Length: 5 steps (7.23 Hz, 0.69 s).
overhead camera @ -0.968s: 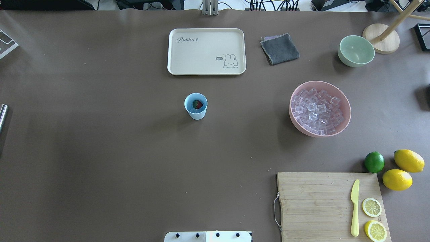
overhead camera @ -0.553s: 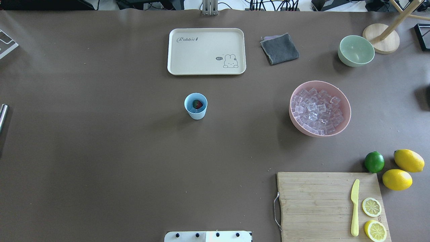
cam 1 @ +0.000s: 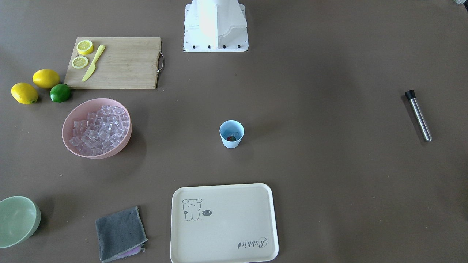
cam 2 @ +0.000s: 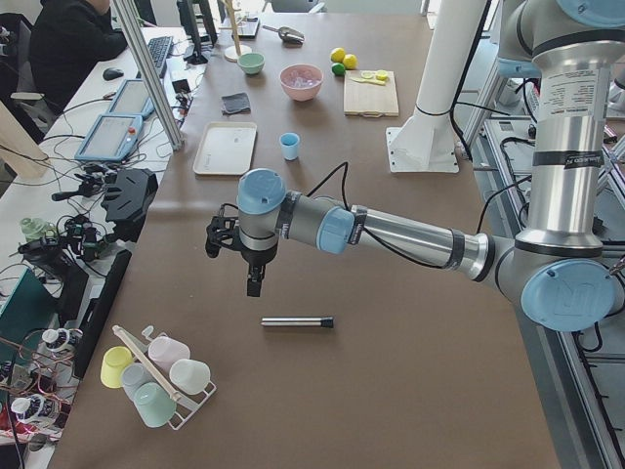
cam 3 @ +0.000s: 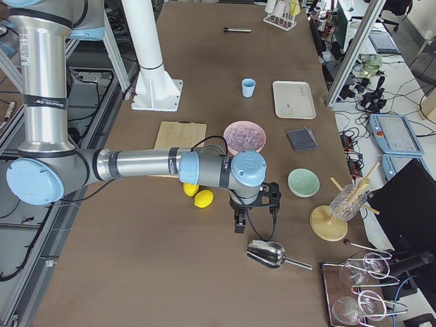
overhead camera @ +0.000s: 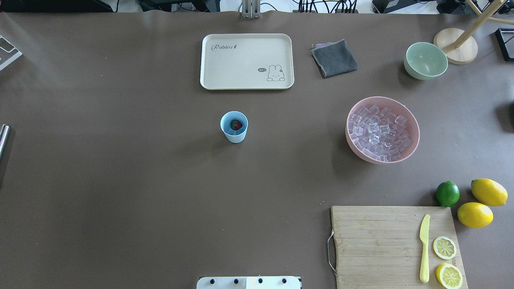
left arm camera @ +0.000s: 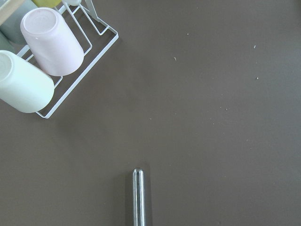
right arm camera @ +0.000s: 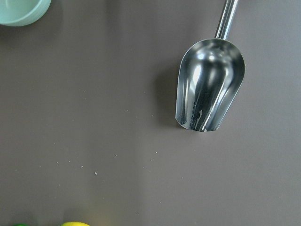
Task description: Mash ice and strawberries in cup
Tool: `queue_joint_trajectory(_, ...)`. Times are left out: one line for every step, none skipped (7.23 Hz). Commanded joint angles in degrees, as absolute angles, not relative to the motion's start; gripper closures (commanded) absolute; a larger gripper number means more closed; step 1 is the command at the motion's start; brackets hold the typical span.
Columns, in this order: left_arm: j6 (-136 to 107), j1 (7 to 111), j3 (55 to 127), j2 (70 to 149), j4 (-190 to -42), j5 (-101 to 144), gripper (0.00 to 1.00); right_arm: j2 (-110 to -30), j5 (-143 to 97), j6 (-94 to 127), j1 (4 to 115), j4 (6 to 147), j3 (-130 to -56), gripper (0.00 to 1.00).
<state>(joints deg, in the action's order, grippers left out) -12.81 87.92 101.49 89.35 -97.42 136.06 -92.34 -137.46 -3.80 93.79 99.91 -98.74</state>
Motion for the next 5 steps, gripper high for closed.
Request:
queue_joint_trajectory(-12.1,88.9,98.4,88.5,-104.5,136.1,0.02,-92.1,-137.3,-3.8,93.8,99.8,-98.6,0.00)
queue_joint_trajectory(-12.2,90.6,97.6,88.3,-104.0,136.0,0.02,-91.9,-137.2,-3.8,93.8,99.9,-98.4,0.00)
queue_joint_trajectory(-12.2,92.4,97.0,88.4,-103.5,136.2,0.02,-91.9,-136.8,-3.8,93.9,100.1,-98.8,0.00)
queue_joint_trajectory(-12.2,92.6,97.4,88.3,-103.7,136.1,0.01,-91.8,-136.6,-3.8,93.8,99.9,-98.4,0.00)
queue_joint_trajectory(-12.2,92.6,97.2,88.4,-103.6,136.1,0.01,-91.7,-136.7,-3.9,93.8,99.9,-98.4,0.00)
